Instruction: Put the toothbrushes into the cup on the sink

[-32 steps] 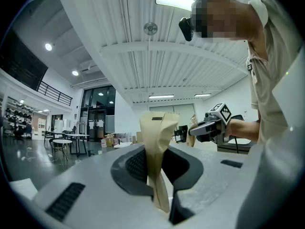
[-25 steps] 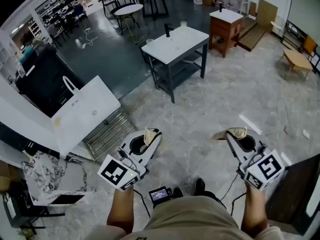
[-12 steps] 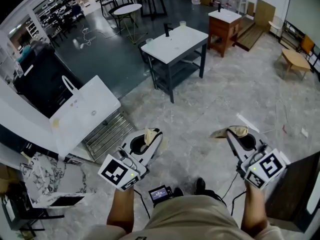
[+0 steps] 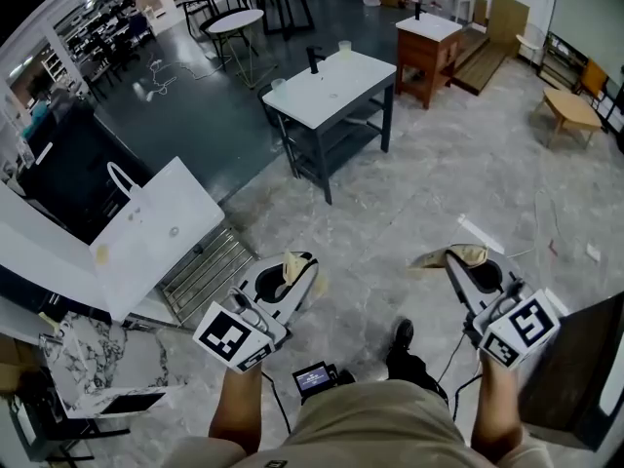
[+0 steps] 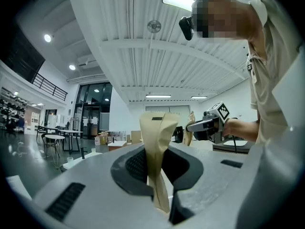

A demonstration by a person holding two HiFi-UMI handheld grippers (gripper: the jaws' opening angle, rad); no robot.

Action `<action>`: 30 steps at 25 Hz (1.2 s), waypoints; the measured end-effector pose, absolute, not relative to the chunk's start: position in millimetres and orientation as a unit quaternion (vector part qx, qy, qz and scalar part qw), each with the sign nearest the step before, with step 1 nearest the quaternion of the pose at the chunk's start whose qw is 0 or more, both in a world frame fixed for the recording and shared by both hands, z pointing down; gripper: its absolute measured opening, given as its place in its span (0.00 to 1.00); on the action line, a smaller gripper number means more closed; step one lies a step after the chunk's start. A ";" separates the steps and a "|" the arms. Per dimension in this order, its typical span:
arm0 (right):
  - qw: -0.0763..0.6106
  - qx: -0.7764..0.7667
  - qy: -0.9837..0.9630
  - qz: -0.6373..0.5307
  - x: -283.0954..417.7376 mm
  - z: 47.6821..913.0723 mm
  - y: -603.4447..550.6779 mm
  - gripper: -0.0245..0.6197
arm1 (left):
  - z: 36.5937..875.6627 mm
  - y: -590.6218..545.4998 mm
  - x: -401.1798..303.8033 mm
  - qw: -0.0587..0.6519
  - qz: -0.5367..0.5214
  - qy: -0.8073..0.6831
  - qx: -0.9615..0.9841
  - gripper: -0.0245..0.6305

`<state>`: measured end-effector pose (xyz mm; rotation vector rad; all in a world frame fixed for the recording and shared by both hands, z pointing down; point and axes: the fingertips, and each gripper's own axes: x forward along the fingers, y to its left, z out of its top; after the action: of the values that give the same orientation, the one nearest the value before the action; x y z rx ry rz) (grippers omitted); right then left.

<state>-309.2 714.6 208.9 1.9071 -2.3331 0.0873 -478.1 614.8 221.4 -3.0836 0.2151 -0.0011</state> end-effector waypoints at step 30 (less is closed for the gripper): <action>0.021 0.590 -0.806 0.043 26.1 227.1 595.9 0.08 | 227.5 501.2 -152.1 0.043 -0.046 0.118 -0.991 0.11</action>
<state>26.1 595.9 227.1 1.8294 -2.4977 0.1321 -152.1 501.2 227.5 -3.0313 0.3618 -0.1406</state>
